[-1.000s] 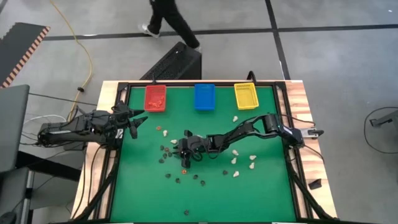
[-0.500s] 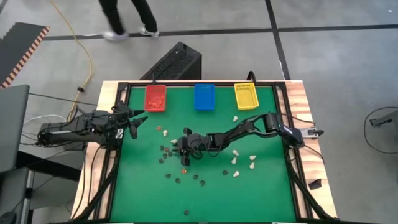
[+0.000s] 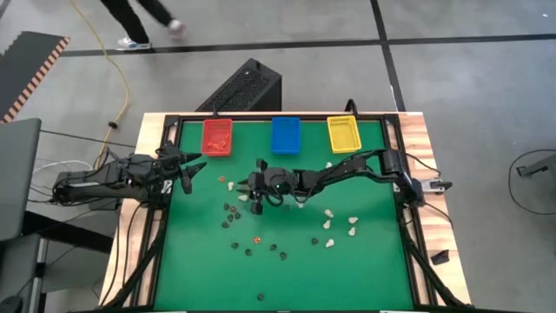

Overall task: Sort Halloween decoration
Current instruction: Put the orange pumpkin toy into the red bin

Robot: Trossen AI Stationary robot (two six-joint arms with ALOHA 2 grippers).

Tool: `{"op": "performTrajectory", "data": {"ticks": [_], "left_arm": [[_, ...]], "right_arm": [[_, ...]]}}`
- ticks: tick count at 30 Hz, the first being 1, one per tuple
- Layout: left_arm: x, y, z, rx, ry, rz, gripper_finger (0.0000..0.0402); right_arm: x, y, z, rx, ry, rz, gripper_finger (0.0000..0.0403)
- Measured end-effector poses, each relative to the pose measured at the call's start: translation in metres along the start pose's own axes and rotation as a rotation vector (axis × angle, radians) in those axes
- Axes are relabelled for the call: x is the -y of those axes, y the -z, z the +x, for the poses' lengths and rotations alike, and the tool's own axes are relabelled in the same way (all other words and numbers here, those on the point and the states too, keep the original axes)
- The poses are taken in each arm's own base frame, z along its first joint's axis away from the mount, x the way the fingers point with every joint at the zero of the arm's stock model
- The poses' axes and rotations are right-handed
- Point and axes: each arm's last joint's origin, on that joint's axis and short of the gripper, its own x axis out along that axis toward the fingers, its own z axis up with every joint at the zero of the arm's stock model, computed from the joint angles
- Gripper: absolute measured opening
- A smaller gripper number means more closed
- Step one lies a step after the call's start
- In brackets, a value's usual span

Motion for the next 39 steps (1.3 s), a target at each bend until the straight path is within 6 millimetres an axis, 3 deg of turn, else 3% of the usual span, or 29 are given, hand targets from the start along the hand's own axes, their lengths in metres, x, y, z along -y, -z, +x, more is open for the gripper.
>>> {"op": "performTrajectory", "data": {"ticks": [8,15,22,27,30,34,39], "left_arm": [[0.000,0.000,0.000,0.000,-0.001,0.000,0.0169],[0.000,0.000,0.000,0.001,-0.003,0.000,0.0169],[0.000,0.000,0.000,0.001,-0.004,0.005,0.0169],[0.000,0.000,0.000,0.001,-0.004,0.005,0.0169],[0.000,0.000,0.000,0.001,-0.004,0.005,0.0169],[0.000,0.000,0.000,0.001,-0.004,0.002,0.0169],[0.000,0.000,0.000,0.001,-0.004,0.001,0.0169]], "right_arm": [[0.053,-0.006,0.004,0.069,0.116,0.041,0.0129],[0.085,-0.029,0.006,0.142,0.182,0.055,0.0129],[0.108,-0.050,0.006,0.207,0.229,0.065,0.0129],[0.115,-0.051,0.006,0.234,0.241,0.085,0.0129],[0.119,-0.046,0.016,0.334,0.243,0.123,0.0129],[0.126,-0.029,0.042,0.300,0.242,0.142,0.0129],[0.135,-0.025,0.074,0.276,0.227,0.148,0.0129]]}}
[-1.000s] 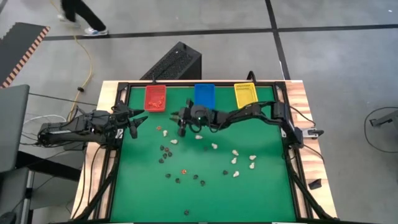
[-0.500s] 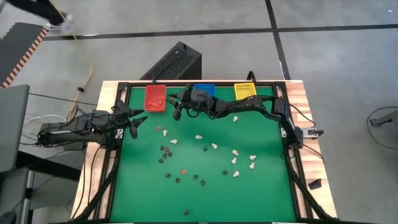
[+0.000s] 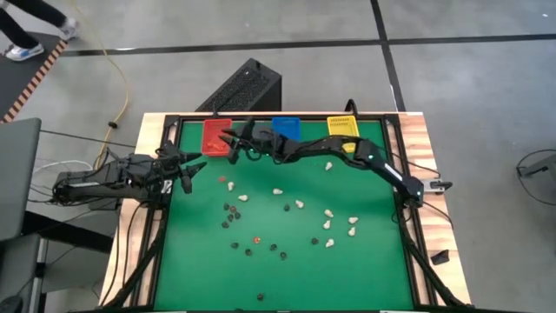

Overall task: Sort Halloween decoration
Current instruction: Put the orange pumpkin toy into the red bin

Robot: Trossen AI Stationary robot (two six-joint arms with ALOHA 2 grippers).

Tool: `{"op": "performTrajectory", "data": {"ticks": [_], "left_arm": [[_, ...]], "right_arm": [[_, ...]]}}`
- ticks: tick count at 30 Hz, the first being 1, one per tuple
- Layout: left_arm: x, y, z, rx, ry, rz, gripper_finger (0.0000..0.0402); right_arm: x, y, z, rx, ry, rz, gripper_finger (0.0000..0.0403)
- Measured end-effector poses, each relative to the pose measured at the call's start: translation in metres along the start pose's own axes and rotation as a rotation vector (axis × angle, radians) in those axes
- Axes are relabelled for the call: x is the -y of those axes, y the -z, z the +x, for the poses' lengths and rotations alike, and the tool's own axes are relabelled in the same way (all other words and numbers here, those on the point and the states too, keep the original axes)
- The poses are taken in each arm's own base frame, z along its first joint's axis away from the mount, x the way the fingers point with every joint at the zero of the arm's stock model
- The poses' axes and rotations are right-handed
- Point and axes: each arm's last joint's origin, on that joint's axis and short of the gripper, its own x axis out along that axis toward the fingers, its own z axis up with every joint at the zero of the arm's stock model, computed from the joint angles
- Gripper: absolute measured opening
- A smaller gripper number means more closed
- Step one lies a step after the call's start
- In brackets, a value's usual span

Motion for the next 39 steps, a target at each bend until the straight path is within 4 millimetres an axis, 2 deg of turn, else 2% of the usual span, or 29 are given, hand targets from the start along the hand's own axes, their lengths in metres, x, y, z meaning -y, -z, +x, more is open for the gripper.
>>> {"op": "performTrajectory", "data": {"ticks": [8,14,18,23,27,35,39], "left_arm": [[0.000,0.000,0.000,0.000,0.000,-0.001,0.0169],[0.000,0.000,0.000,0.000,0.001,-0.001,0.0169],[0.000,0.000,0.000,0.000,0.001,-0.002,0.0169],[0.000,0.000,0.000,0.000,0.001,-0.001,0.0169],[0.000,0.000,0.000,0.000,0.001,-0.001,0.0169],[0.000,0.000,0.000,0.000,0.001,-0.001,0.0169],[0.000,0.000,0.000,0.000,0.001,-0.002,0.0169]], "right_arm": [[0.014,0.014,0.042,-0.087,0.004,0.040,0.0129],[0.019,0.028,0.059,-0.155,0.005,0.069,0.0131],[0.019,0.029,0.058,-0.163,0.008,0.084,0.0142],[0.033,0.033,0.058,-0.203,0.043,0.172,0.0160],[0.041,0.035,0.058,-0.222,0.057,0.173,0.0177],[0.037,0.031,0.059,-0.178,0.041,0.174,0.0235],[0.033,0.029,0.059,-0.169,0.030,0.172,0.0241]]}}
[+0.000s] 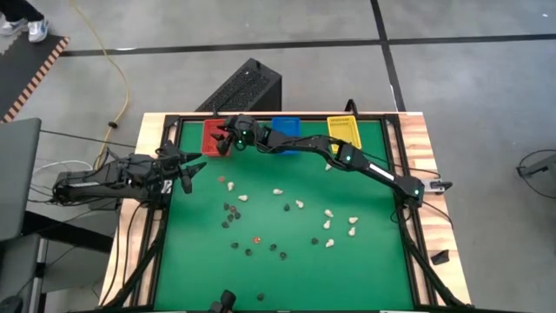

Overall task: Sort Halloween decoration
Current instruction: Put the orange pumpkin toy into the red bin

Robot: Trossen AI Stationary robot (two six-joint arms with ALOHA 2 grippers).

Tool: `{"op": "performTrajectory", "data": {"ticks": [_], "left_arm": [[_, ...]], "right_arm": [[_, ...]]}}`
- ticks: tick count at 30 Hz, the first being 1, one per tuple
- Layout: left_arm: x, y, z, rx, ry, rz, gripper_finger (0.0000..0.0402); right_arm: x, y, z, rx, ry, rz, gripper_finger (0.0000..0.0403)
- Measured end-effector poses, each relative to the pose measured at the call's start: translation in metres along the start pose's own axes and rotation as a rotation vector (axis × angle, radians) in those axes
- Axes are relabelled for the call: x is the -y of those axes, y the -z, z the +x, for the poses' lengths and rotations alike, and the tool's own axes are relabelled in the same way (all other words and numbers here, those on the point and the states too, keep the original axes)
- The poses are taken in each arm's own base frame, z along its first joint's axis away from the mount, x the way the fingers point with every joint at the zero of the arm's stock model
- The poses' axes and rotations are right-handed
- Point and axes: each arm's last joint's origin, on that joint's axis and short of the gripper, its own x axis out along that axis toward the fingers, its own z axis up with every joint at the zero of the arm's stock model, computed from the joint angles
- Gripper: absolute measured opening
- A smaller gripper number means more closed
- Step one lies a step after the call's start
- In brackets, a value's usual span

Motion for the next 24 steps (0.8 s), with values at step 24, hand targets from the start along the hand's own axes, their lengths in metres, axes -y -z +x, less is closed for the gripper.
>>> {"op": "performTrajectory", "data": {"ticks": [24], "left_arm": [[0.000,0.000,0.000,-0.001,0.000,0.001,0.0169]], "right_arm": [[-0.045,-0.149,-0.107,-0.297,-0.116,-0.320,0.0238]]}}
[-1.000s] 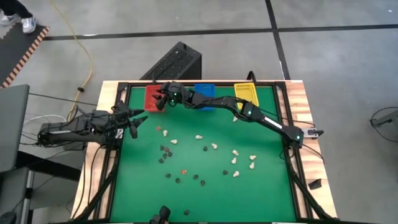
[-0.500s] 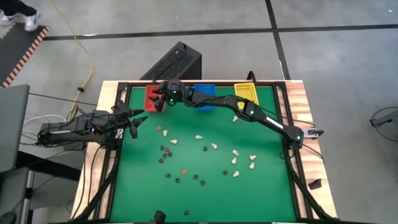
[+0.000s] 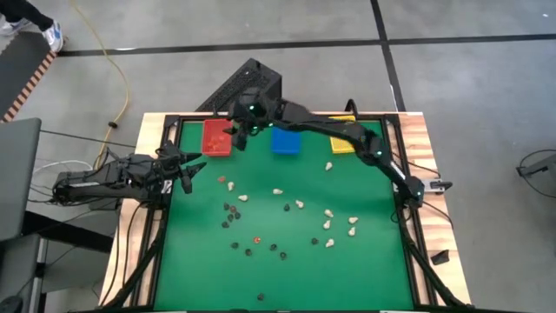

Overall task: Sort Halloween decoration
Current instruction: Put the orange pumpkin toy into the red bin

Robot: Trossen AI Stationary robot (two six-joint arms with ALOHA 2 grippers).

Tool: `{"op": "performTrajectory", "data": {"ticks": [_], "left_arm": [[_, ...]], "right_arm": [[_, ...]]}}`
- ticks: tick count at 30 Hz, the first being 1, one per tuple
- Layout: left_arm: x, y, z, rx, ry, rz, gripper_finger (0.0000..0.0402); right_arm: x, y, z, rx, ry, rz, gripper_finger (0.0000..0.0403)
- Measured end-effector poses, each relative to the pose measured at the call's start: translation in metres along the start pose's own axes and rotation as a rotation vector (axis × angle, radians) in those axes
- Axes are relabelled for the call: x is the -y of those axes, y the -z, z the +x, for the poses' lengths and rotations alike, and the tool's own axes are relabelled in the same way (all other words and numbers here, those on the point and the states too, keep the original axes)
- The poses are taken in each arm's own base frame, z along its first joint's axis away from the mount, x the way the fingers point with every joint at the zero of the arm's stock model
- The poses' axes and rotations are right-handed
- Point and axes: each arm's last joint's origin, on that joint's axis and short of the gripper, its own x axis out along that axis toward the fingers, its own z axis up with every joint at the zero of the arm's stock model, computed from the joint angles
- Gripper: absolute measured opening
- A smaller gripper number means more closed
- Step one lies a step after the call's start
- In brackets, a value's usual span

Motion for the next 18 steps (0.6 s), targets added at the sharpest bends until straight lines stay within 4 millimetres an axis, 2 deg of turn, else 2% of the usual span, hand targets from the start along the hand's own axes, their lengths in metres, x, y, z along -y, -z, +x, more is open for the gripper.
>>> {"op": "performTrajectory", "data": {"ticks": [6,9,13,18], "left_arm": [[0.000,0.000,0.000,0.000,0.001,0.000,0.0169],[0.000,0.000,0.000,0.000,0.001,0.000,0.0169],[0.000,0.000,0.000,0.000,0.001,0.000,0.0169],[0.000,0.000,0.000,0.000,0.002,0.000,0.0169]], "right_arm": [[-0.015,-0.020,-0.067,-0.179,0.038,-0.112,0.0238],[-0.025,-0.033,-0.109,-0.230,0.081,-0.180,0.0238],[-0.030,-0.047,-0.182,-0.292,0.171,-0.214,0.0238],[-0.039,-0.051,-0.269,-0.329,0.276,-0.110,0.0238]]}}
